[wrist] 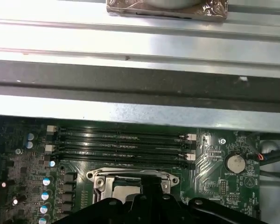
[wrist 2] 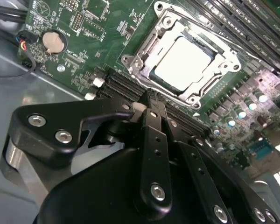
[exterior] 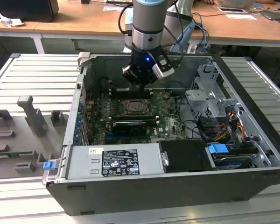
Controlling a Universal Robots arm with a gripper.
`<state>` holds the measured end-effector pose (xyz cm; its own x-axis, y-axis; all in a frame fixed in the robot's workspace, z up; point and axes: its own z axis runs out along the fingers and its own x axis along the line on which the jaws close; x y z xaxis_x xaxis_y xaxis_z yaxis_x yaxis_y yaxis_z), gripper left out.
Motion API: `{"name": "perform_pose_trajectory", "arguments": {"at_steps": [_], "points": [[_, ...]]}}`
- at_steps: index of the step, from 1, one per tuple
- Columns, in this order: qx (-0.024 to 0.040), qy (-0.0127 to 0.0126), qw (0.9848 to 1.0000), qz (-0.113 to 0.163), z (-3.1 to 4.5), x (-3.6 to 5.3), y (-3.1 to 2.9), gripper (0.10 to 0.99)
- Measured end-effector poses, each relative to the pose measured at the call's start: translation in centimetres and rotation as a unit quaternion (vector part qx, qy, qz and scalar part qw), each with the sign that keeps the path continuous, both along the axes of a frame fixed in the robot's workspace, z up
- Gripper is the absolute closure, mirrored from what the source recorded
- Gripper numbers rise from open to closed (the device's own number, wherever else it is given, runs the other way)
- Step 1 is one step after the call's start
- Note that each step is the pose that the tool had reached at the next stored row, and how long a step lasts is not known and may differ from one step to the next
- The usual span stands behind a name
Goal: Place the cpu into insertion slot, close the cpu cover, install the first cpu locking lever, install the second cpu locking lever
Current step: 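Install the second cpu locking lever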
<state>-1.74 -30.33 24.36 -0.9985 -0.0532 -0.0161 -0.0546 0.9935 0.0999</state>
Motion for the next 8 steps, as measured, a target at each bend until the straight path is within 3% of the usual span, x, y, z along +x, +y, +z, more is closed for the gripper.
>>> {"name": "perform_pose_trajectory", "arguments": {"at_steps": [8], "points": [[-0.0001, 0.0, 1.0, 0.0, 0.01, -0.05, -1.35, 0.98]]}}
